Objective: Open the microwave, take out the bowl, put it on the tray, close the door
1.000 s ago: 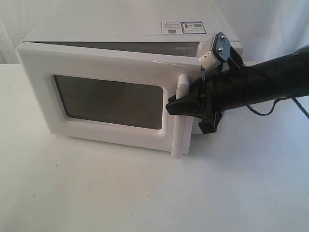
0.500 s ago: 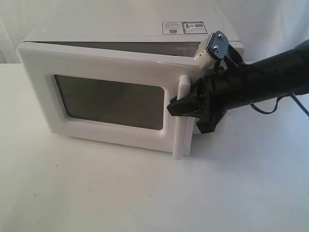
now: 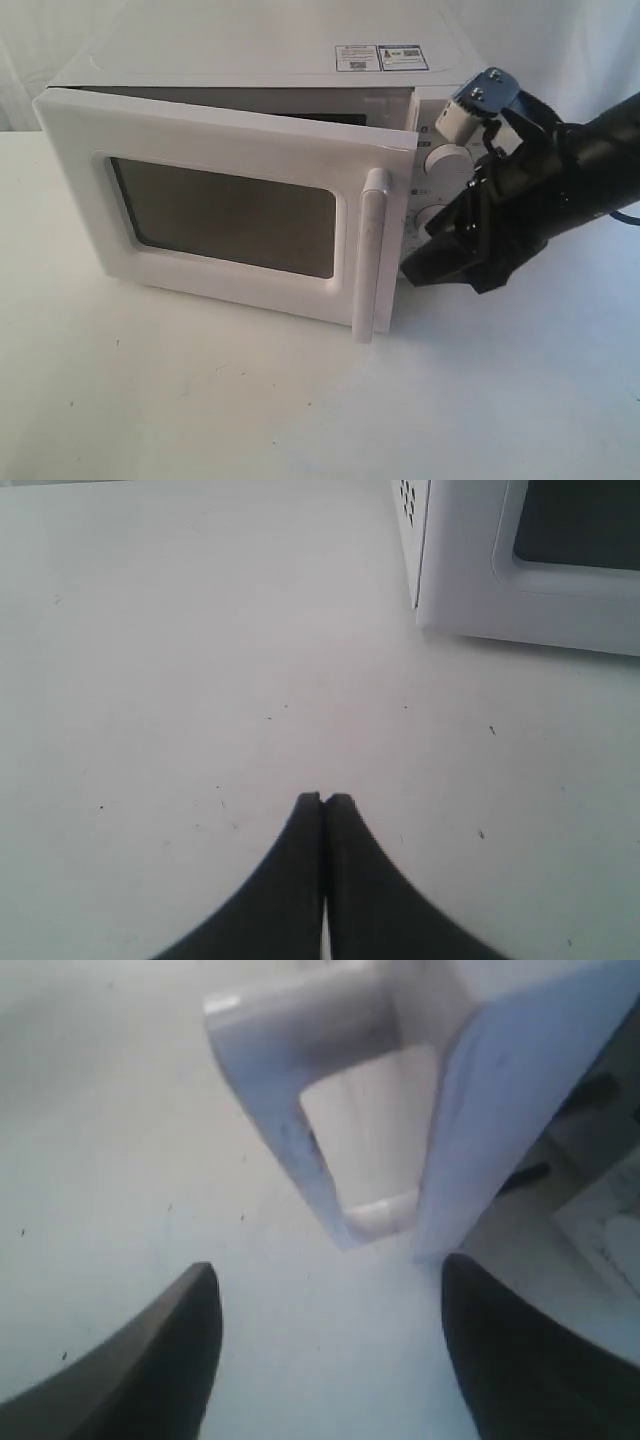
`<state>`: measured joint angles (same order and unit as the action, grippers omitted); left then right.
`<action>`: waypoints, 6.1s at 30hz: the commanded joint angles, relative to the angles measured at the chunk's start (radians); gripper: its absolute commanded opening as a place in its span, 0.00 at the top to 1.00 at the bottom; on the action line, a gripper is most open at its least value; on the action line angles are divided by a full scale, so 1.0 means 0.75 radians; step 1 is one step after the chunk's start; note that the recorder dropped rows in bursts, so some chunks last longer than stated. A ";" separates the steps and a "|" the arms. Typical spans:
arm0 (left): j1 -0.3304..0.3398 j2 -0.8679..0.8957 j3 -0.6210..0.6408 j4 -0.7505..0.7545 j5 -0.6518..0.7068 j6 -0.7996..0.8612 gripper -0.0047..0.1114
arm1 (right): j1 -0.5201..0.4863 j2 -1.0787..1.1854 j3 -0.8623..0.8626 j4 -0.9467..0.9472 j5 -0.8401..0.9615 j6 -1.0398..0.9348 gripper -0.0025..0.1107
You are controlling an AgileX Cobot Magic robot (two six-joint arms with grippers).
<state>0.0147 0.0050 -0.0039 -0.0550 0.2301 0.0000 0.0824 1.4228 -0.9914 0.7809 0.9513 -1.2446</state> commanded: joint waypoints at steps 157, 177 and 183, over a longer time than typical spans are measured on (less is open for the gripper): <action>0.004 -0.007 0.005 -0.004 0.001 0.000 0.96 | 1.041 -0.182 -0.274 -1.905 -0.454 1.659 0.98; 0.004 -0.007 0.005 -0.004 0.003 0.000 0.96 | 0.902 0.464 -0.341 -2.015 -0.582 1.257 0.98; 0.004 -0.007 0.005 -0.004 0.003 0.000 0.96 | 0.904 0.480 -0.365 -1.739 -0.435 0.971 0.98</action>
<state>0.0147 0.0050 -0.0039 -0.0515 0.2301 0.0000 0.7607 1.7874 -1.2534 -0.5949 0.5999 -0.4501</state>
